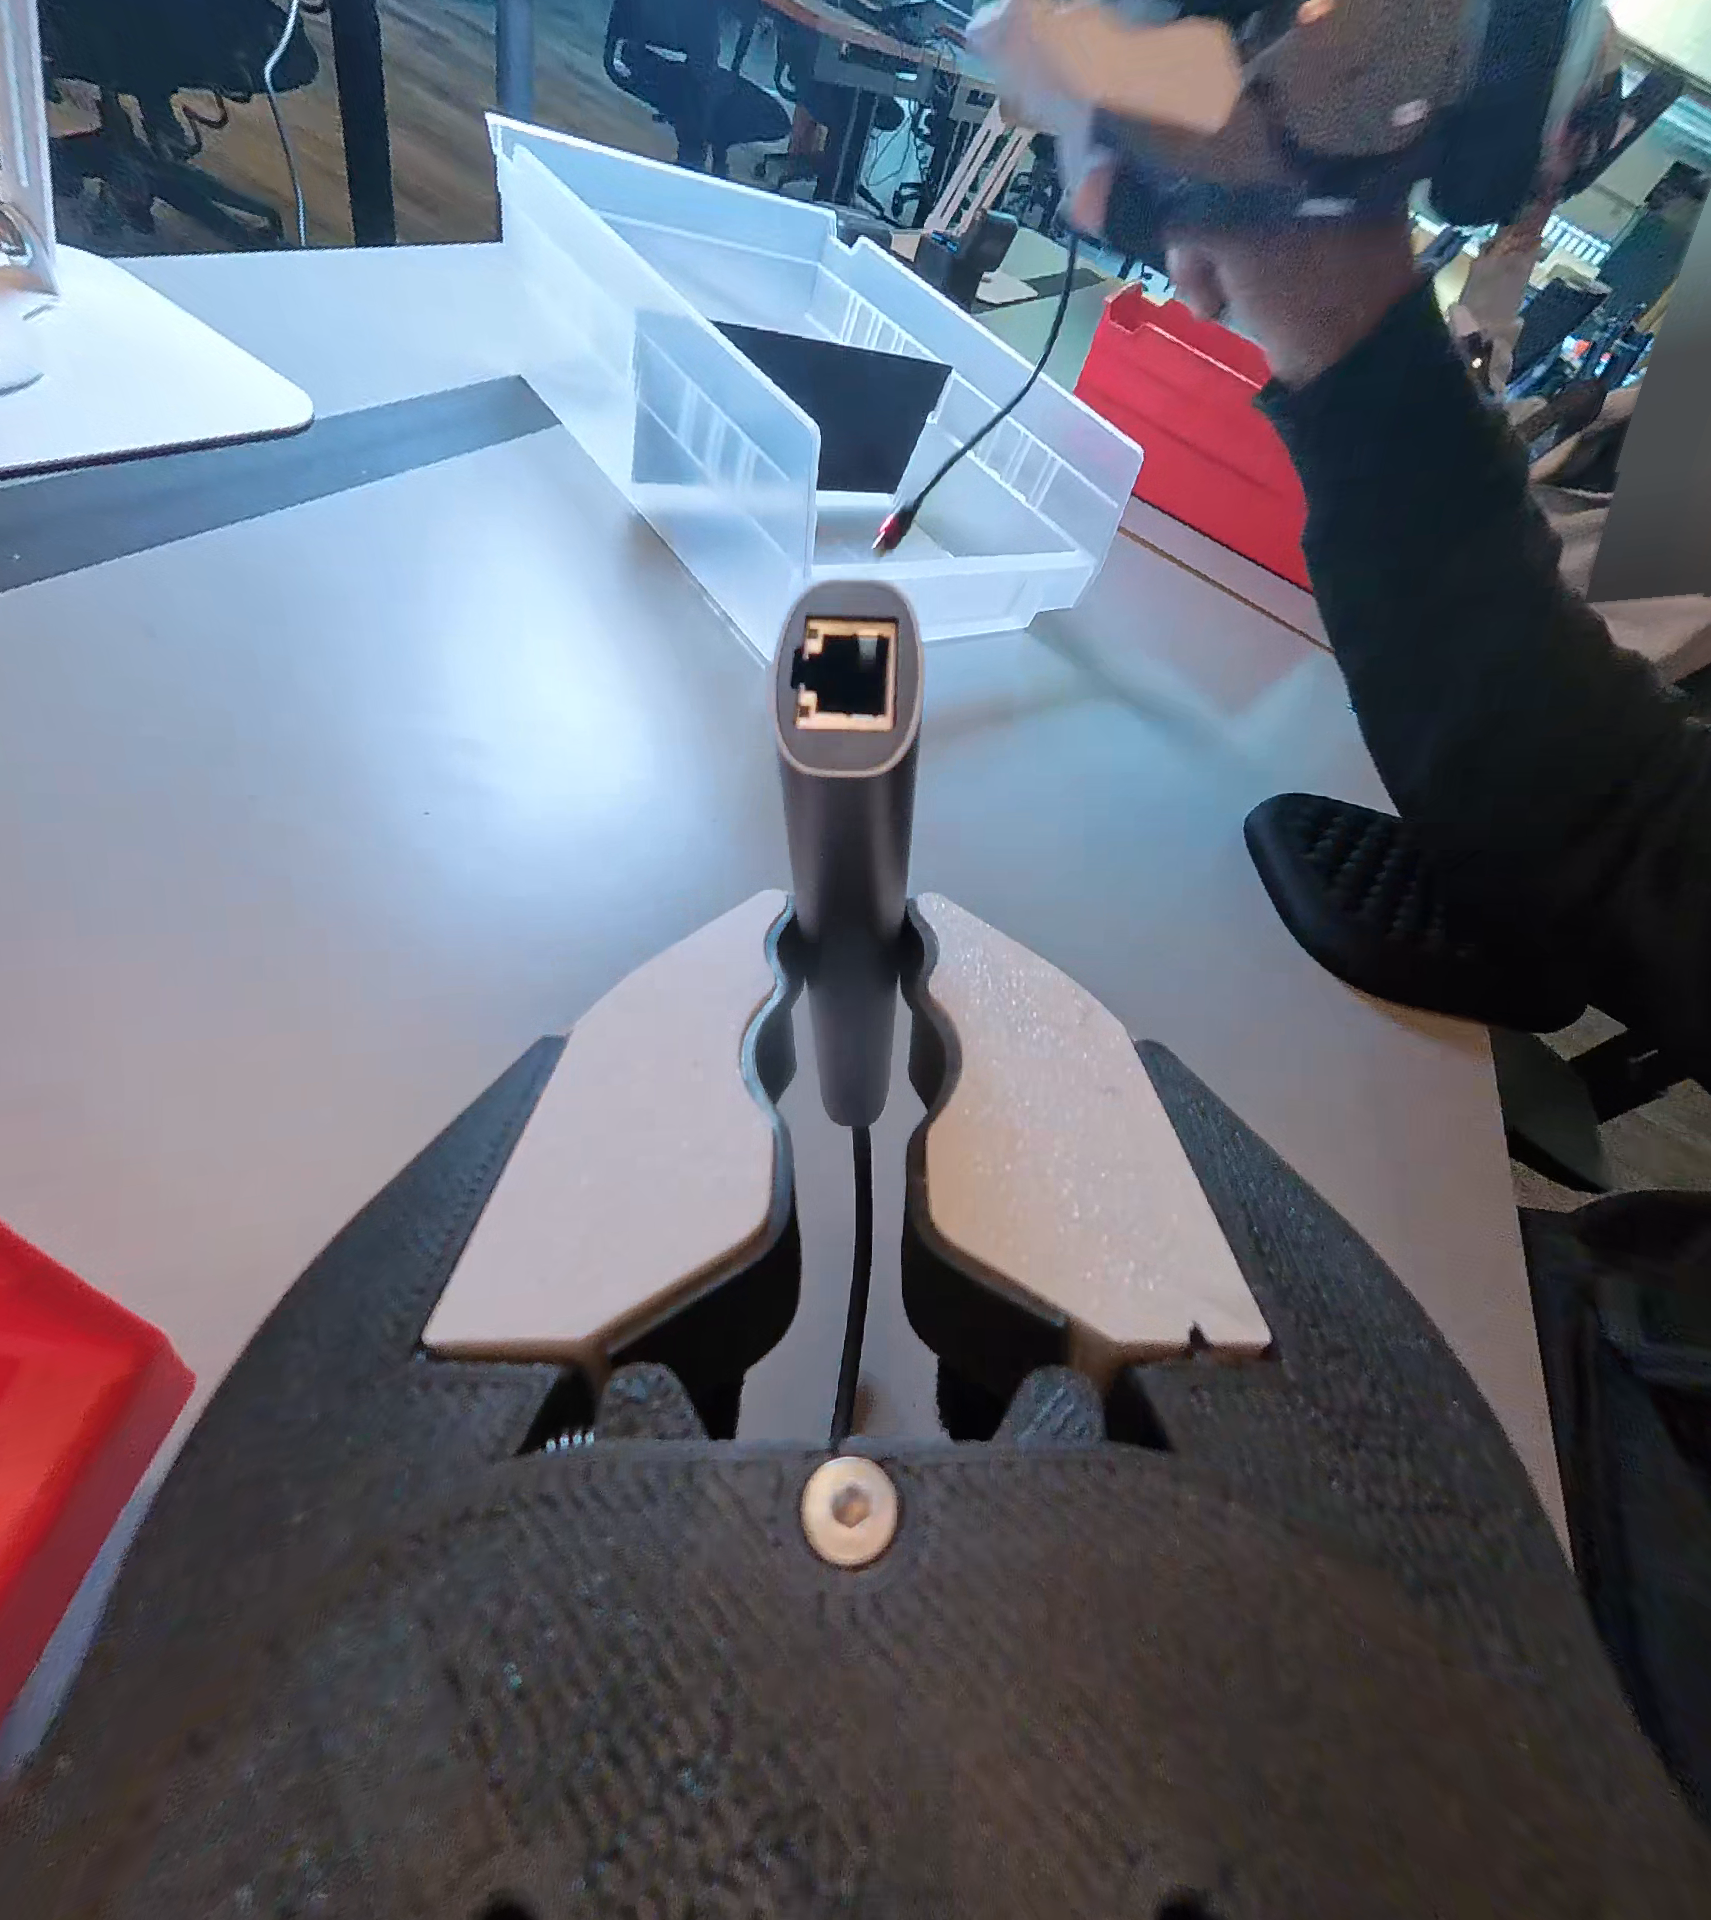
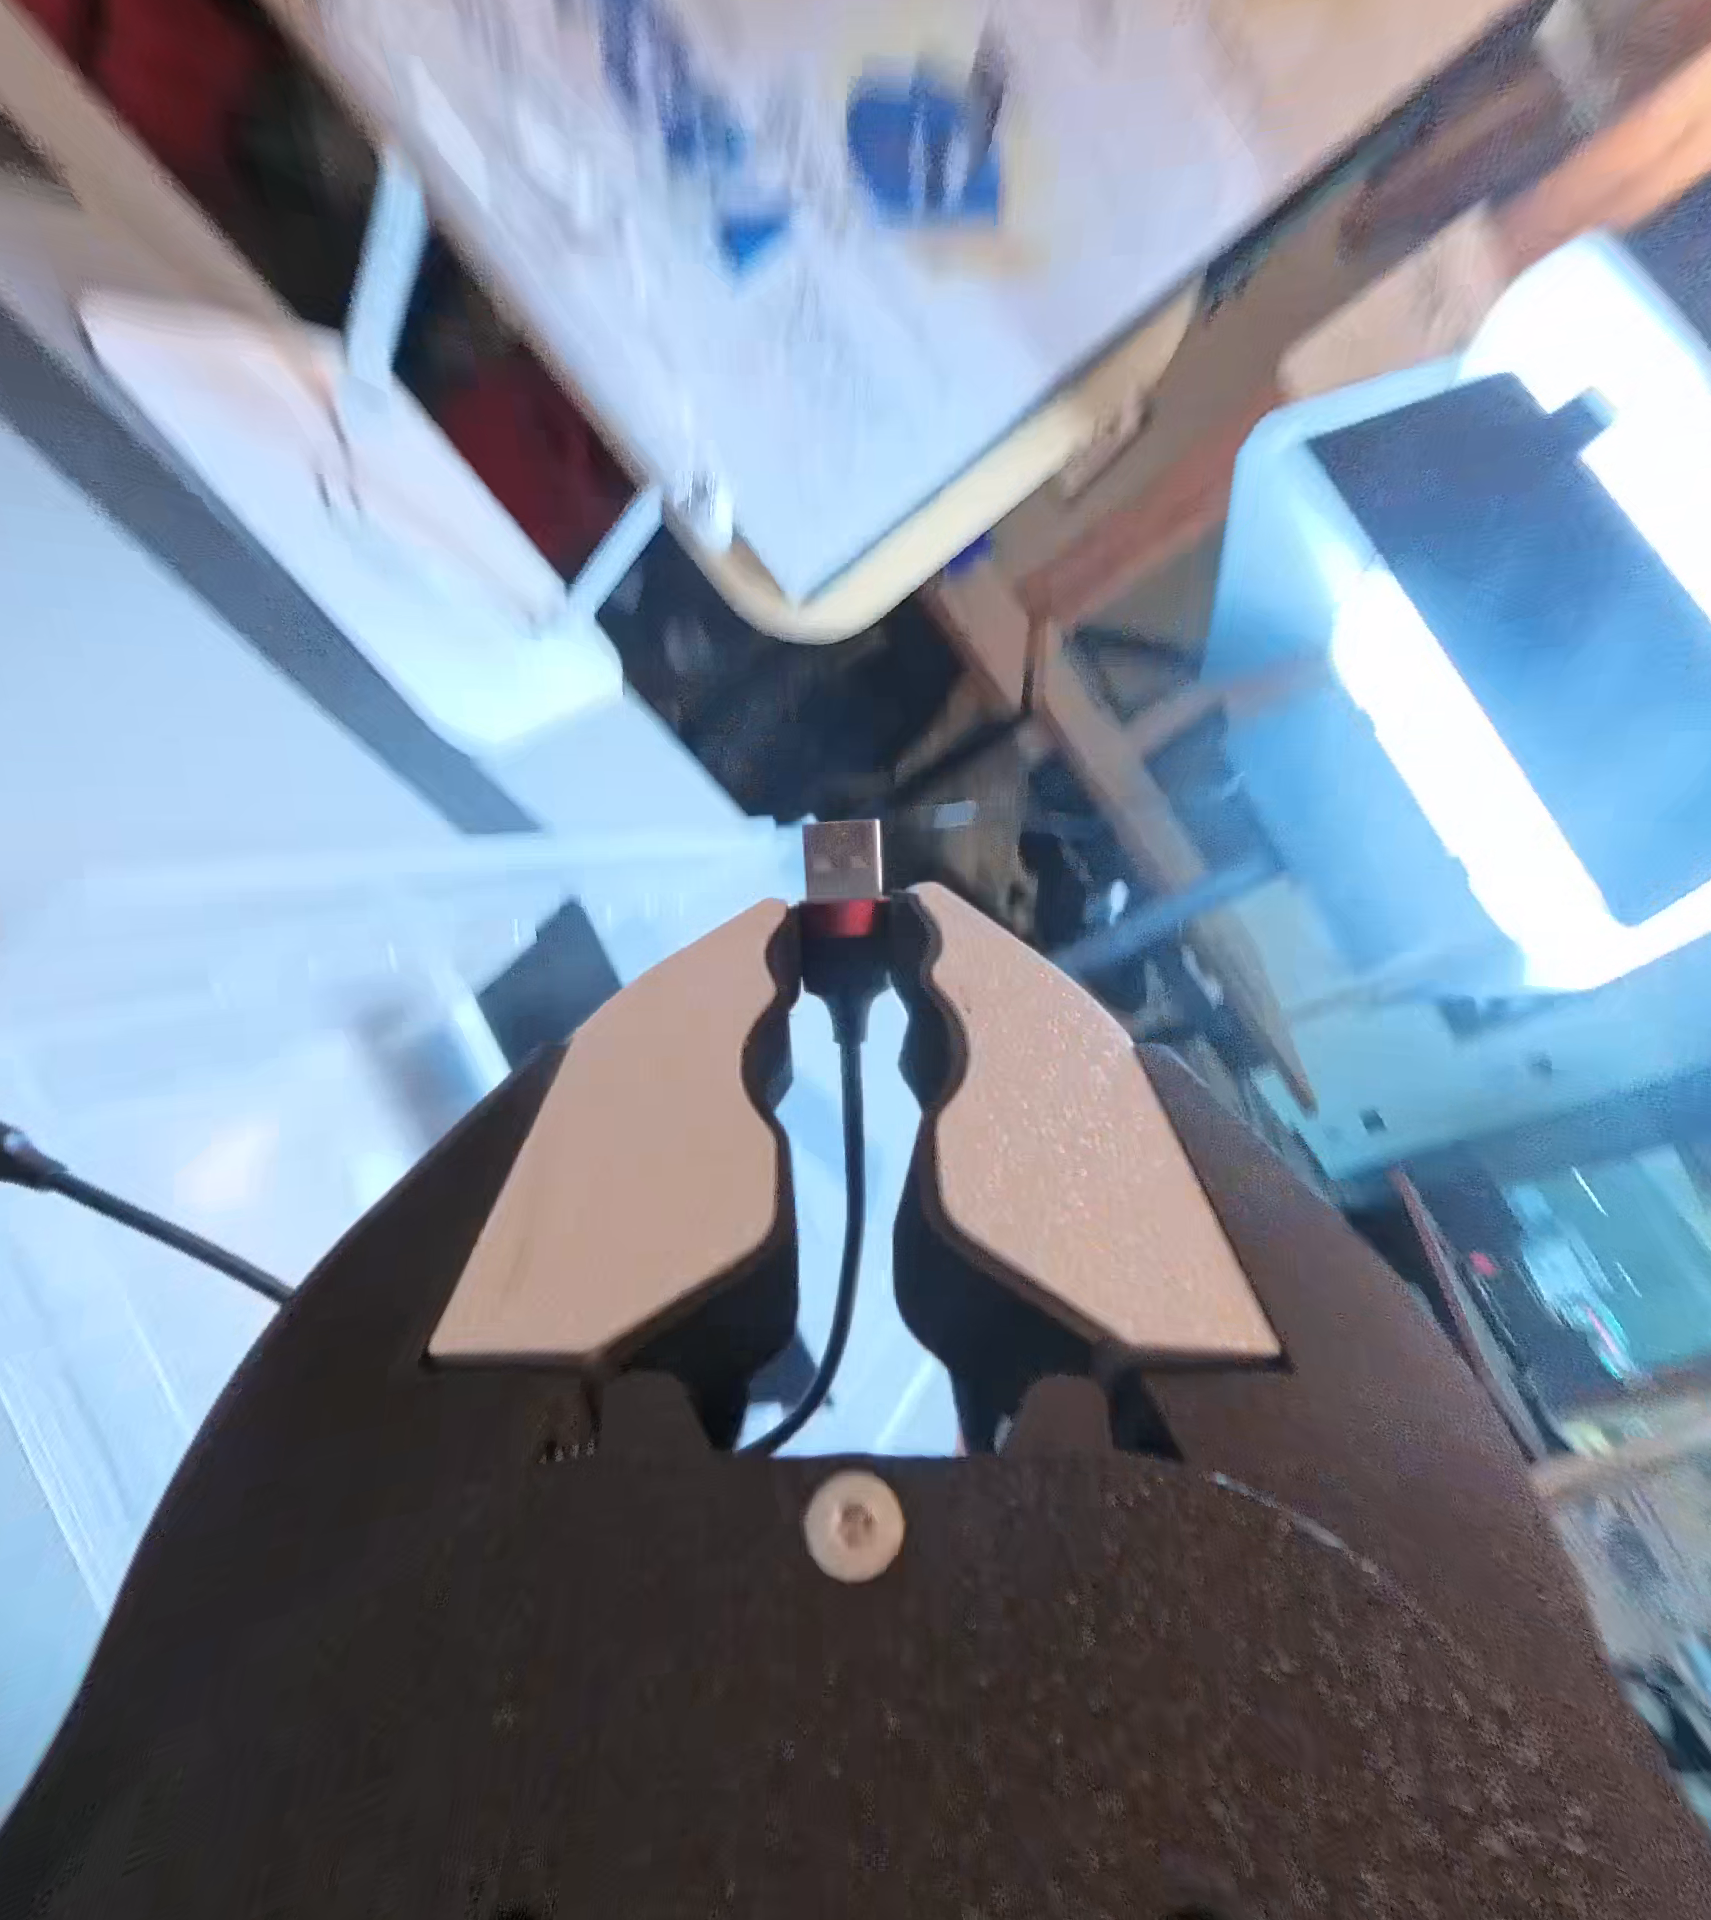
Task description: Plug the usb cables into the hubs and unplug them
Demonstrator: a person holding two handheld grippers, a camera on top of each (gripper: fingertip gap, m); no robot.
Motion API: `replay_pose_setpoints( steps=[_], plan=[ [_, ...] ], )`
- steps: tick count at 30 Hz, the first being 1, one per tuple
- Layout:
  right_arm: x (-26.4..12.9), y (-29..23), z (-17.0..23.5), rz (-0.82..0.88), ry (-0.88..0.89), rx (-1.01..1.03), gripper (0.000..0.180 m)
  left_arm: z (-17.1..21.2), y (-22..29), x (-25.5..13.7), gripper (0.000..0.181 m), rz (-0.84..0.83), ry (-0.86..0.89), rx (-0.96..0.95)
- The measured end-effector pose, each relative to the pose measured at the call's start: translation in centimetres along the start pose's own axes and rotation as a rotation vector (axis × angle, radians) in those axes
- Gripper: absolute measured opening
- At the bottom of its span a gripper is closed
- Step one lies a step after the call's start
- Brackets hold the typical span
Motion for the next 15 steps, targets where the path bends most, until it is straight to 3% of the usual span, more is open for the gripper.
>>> replay_pose_setpoints(
  steps=[3, 6, 12, 15],
  plan=[
    [2.7, -2.6, 4.8, -0.087, -0.229, -0.052, 0.017, 0.2, 0.2, 0.3, 0.017, 0.005, -0.001, 0.019],
    [3.4, -3.2, 5.8, -0.134, -0.239, 0.01, 0.039, 0.4, 0.5, 0.5, 0.017, 0.015, 0.002, 0.044],
    [0.6, -0.6, 0.9, -0.142, 0.024, 0.227, 0.046, 0.4, 1.1, 0.8, 0.017, 0.036, 0.016, 0.089],
    [-1.3, -0.6, -2.0, -0.245, 0.18, 0.318, 0.045, 0.1, 1.6, 0.7, 0.017, 0.055, 0.045, 0.109]
  ],
)
Point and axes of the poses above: each gripper's, where its closed fingertips meet, x out along the fingers, z out of its underside, y = z × x across the jaws, the point moved 5 cm from there along -x, back along the fingers
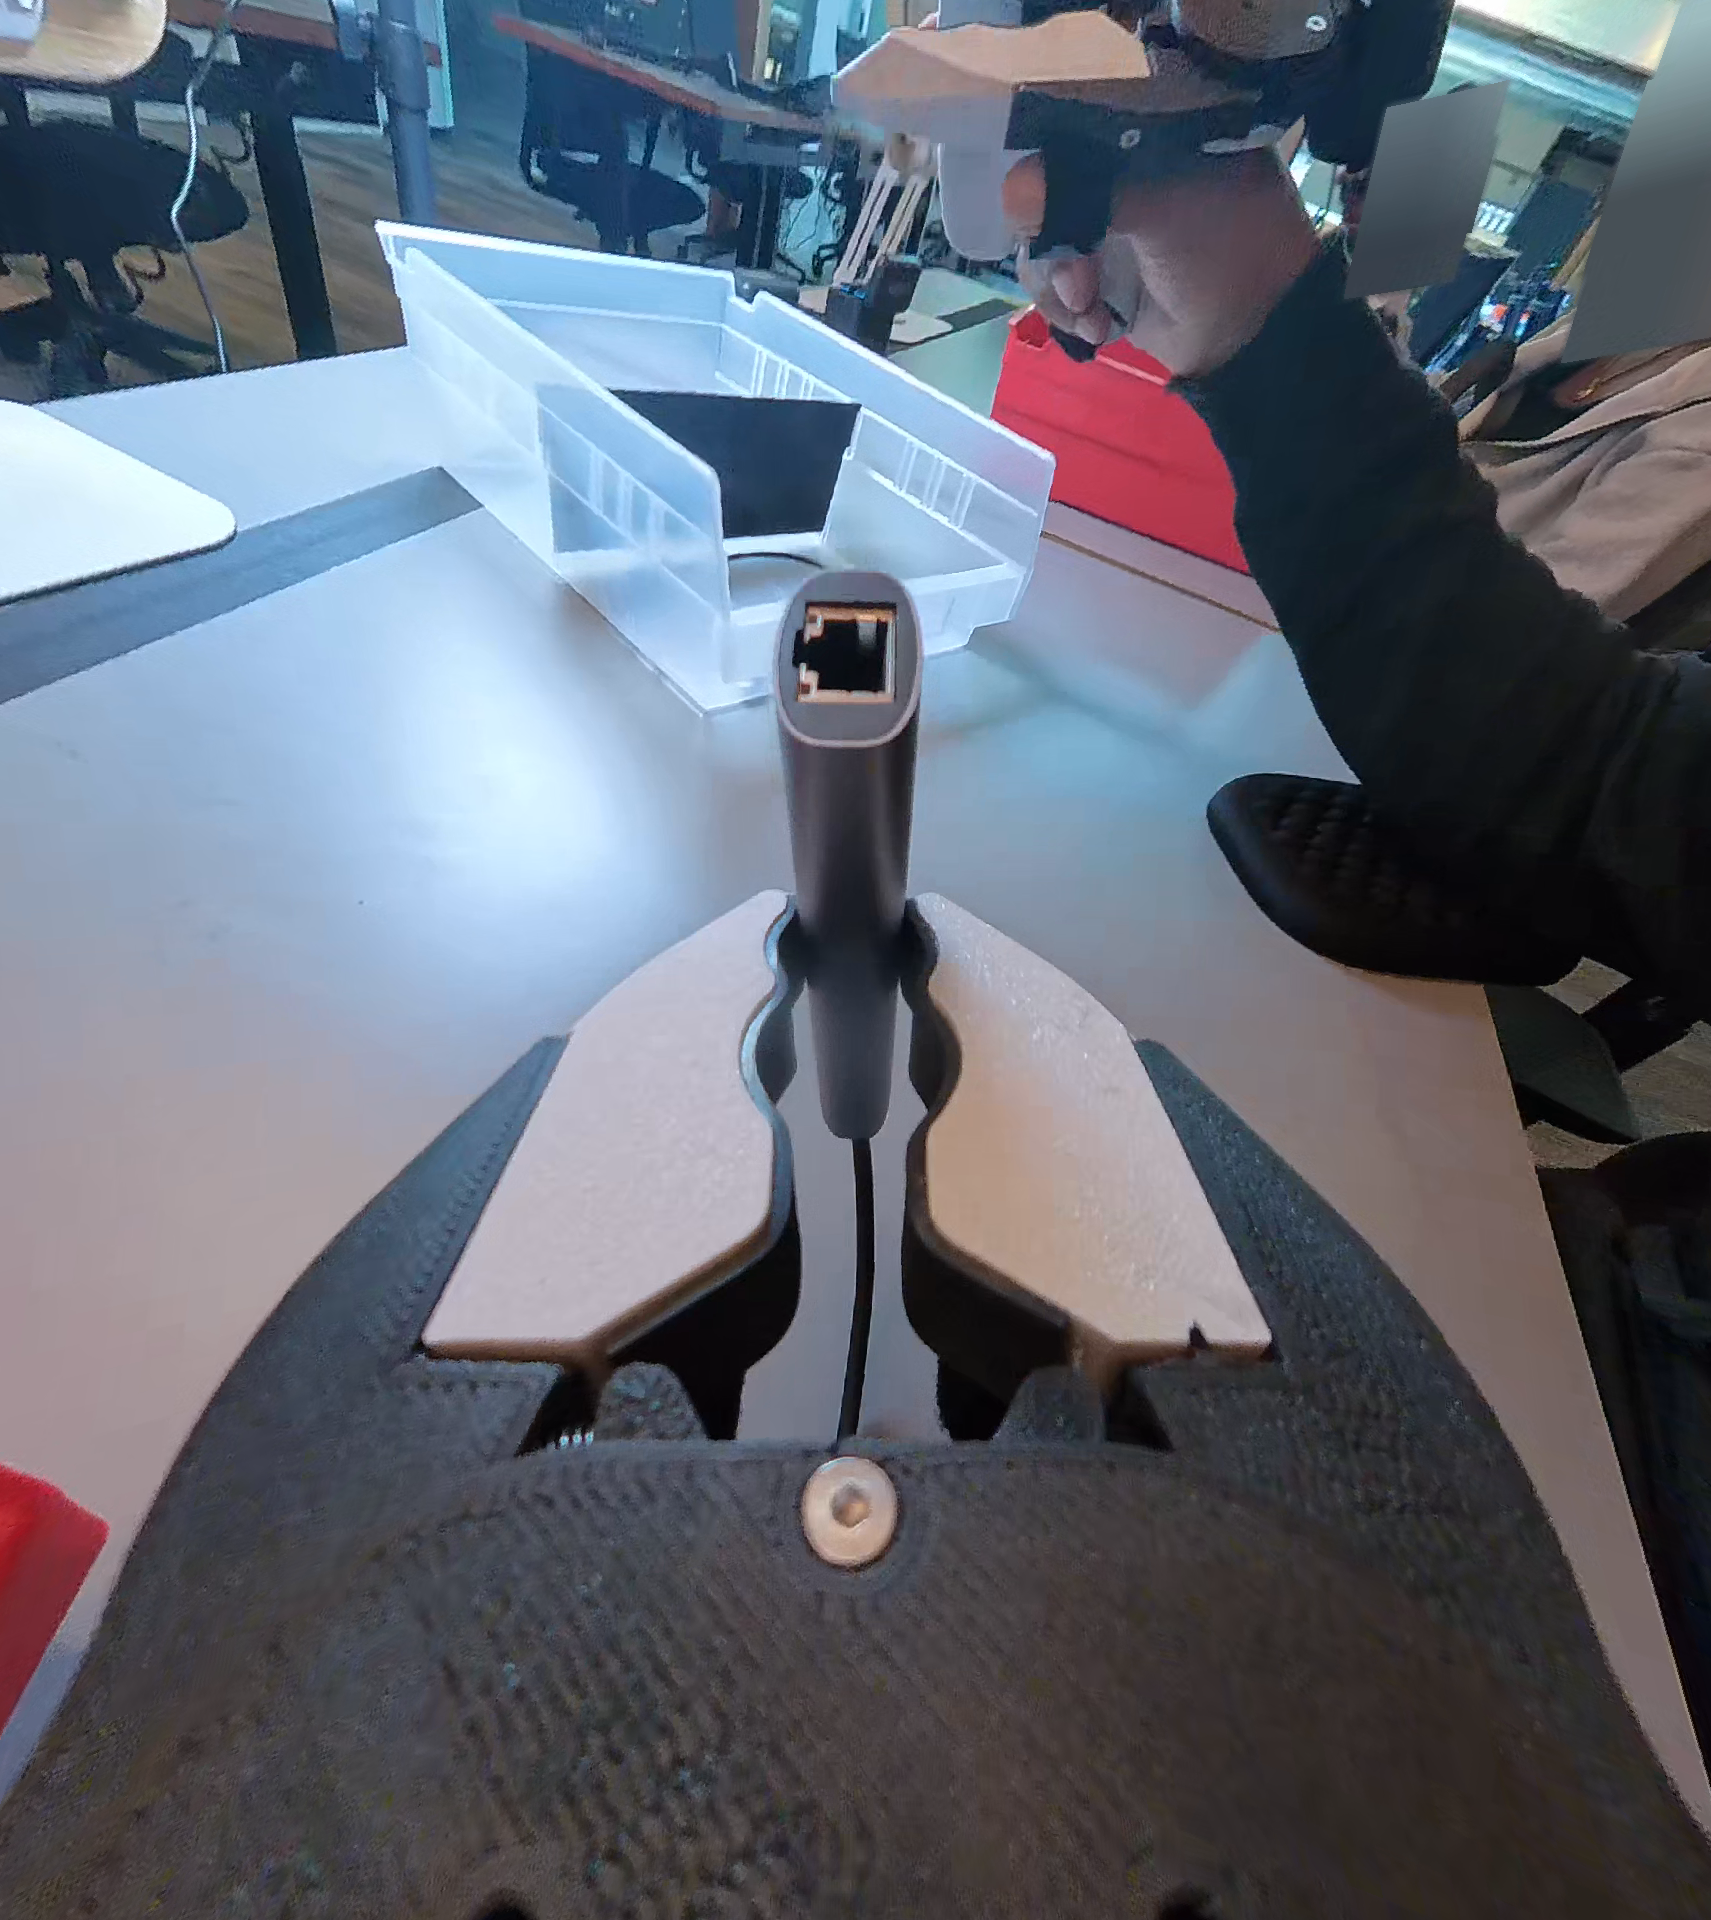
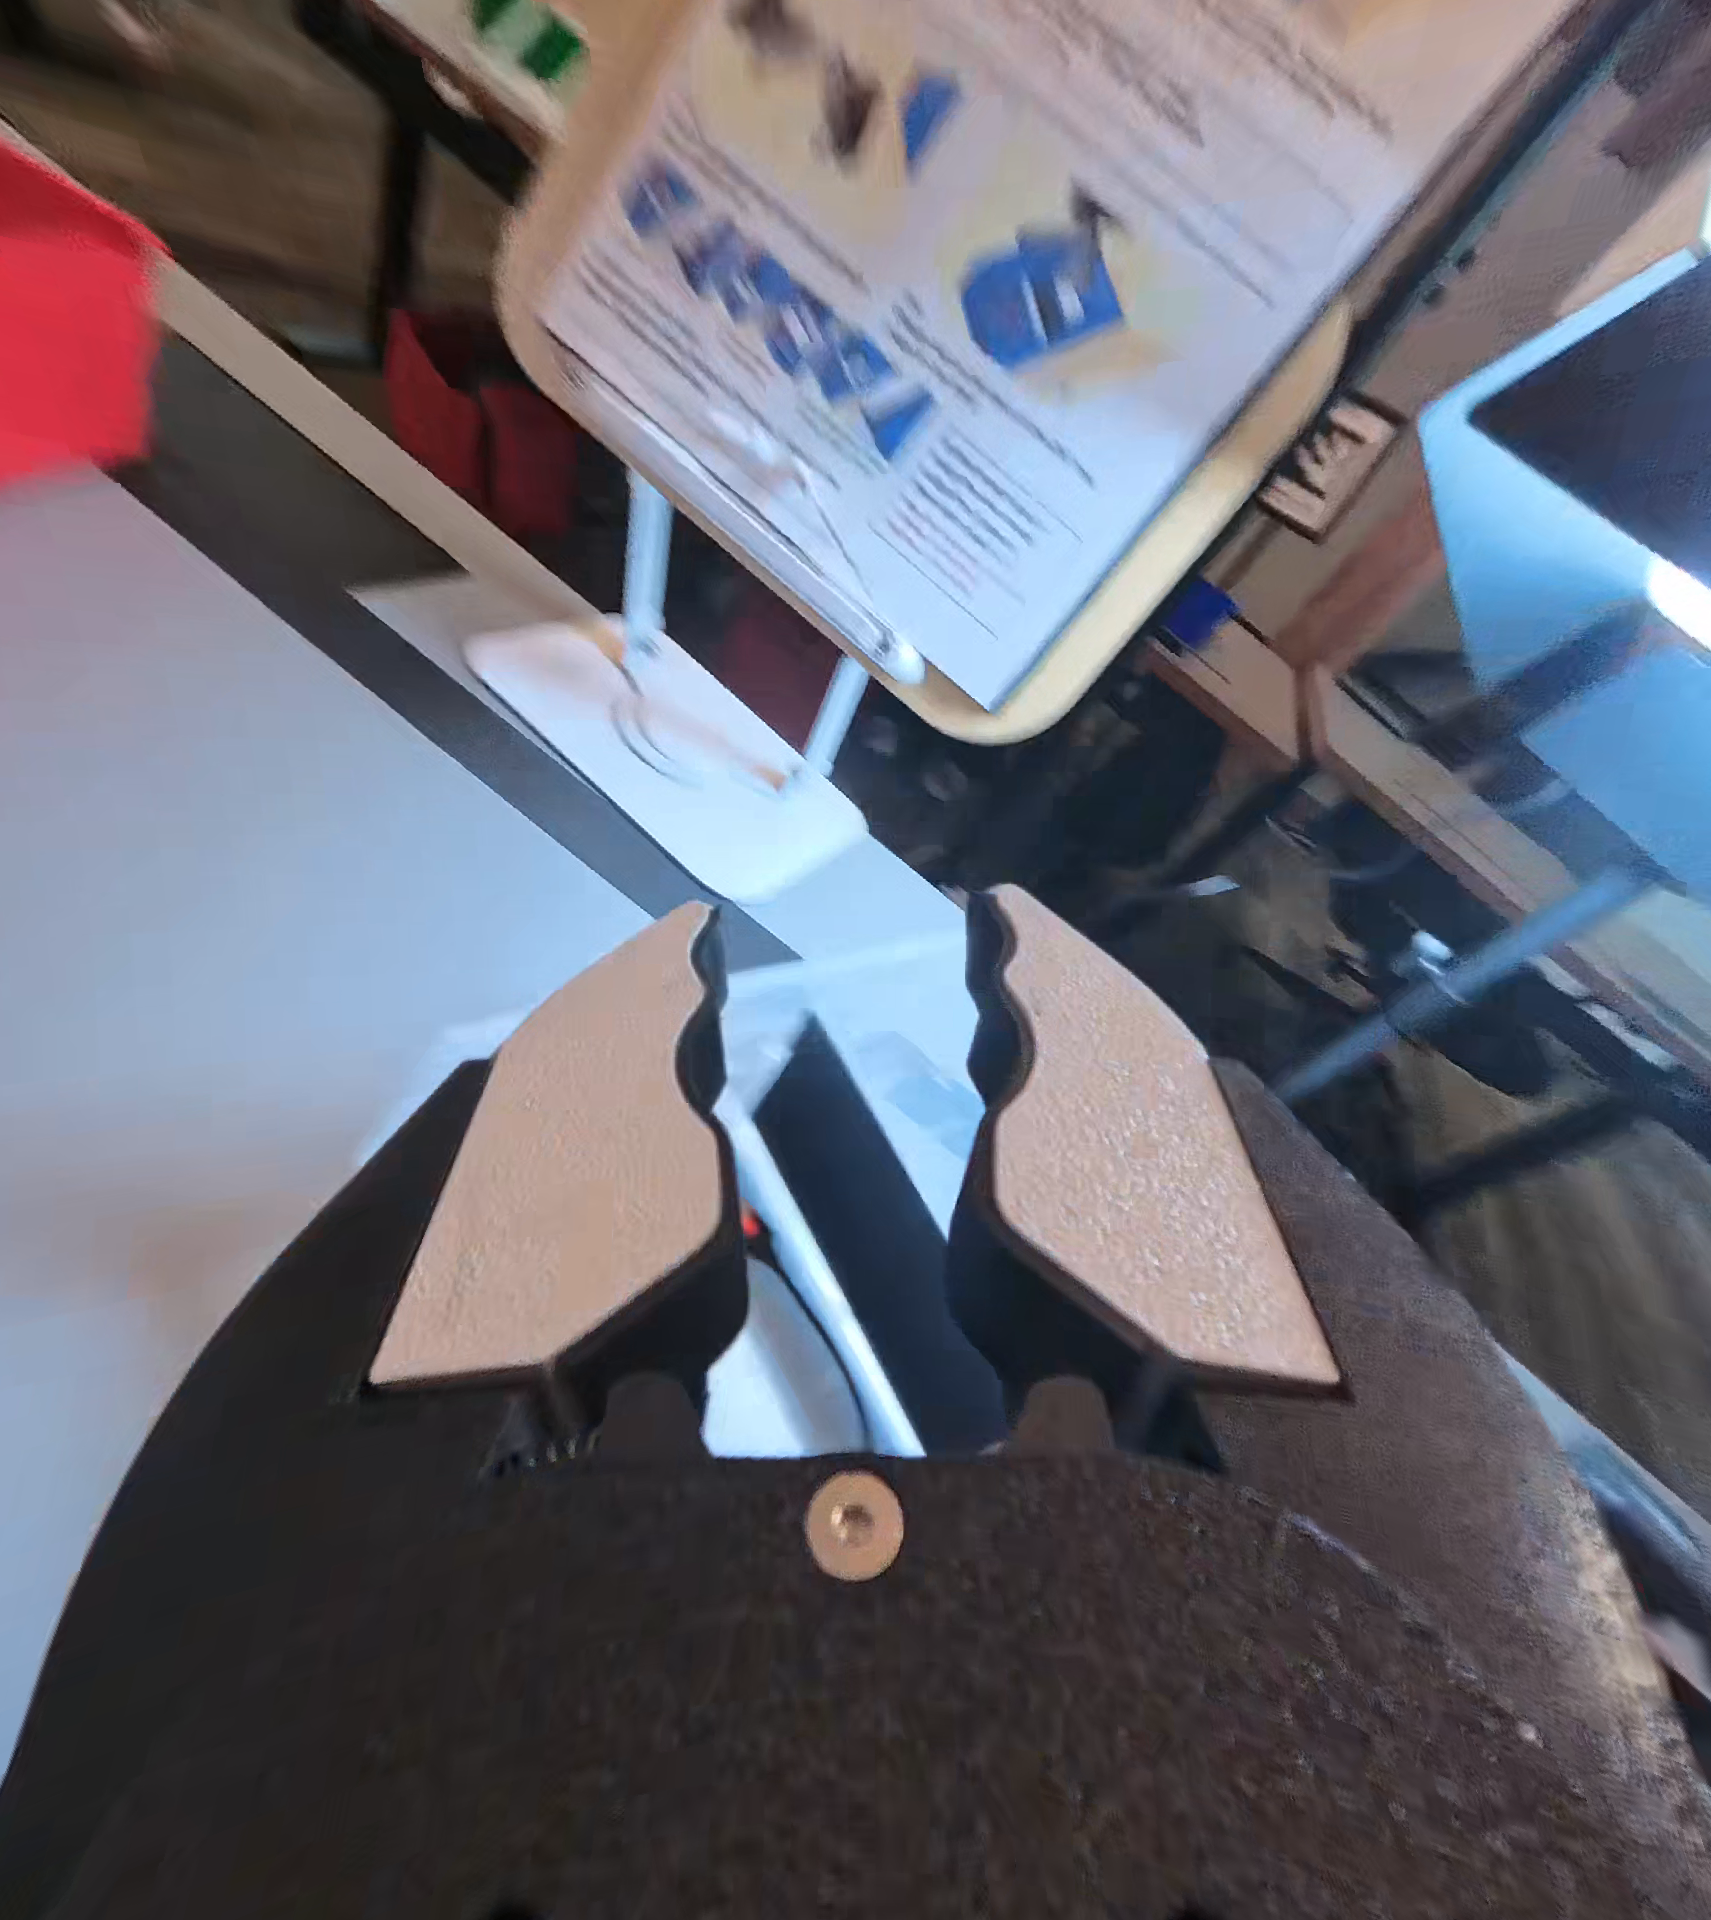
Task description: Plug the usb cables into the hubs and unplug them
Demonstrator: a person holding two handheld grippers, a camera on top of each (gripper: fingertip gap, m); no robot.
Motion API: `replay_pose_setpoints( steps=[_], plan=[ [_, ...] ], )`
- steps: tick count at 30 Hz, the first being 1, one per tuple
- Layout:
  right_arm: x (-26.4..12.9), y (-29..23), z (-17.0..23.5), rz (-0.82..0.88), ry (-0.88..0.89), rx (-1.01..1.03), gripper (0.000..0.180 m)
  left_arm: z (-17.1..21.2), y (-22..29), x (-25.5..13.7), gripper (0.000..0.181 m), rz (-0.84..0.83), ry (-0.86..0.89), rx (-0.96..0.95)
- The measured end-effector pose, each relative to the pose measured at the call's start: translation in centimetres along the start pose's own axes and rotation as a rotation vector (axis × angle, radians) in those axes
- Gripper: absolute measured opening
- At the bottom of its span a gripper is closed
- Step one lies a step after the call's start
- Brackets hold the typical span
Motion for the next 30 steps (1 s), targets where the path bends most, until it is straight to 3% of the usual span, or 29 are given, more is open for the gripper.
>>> replay_pose_setpoints(
  steps=[6, 11, 13, 16, 18, 23, 30],
  plan=[
    [-0.7, -9.5, -4.2, -0.548, 0.156, 0.092, 0.043, -2.0, 1.5, -0.8, 0.017, 0.063, 0.186, 0.045],
    [-0.3, -21.3, -4.4, -1.04, 0.149, 0.145, 0.046, -4.1, 2.1, -2.8, 0.017, 0.108, 0.415, 0.028],
    [-0.1, -25.2, -4.0, -1.144, 0.127, 0.171, 0.046, -4.6, 2.1, -3.6, 0.017, 0.129, 0.496, 0.01],
    [-0.1, -27.6, -4.4, -1.165, 0.187, 0.203, 0.028, -4.7, 1.6, -4.1, 0.017, 0.13, 0.52, -0.015],
    [0.0, -26.9, -5.0, -1.117, 0.227, 0.237, 0.0, -4.7, 1.7, -4.3, 0.018, 0.174, 0.534, -0.025],
    [-0.4, -22.3, -5.8, -1.011, 0.265, 0.176, 0.0, -4.1, 1.7, -3.6, 0.019, 0.17, 0.471, -0.014],
    [-2.8, -17.7, -6.5, -0.856, 0.198, -0.101, 0.005, -3.2, 2.9, -1.7, 0.017, 0.175, 0.381, 0.052]
  ],
)
Point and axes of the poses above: each gripper's, where its closed fingertips meet, x out along the fingers, z out of its underside, y = z × x across the jaws, the point moved 5 cm from there along -x, back along the fingers
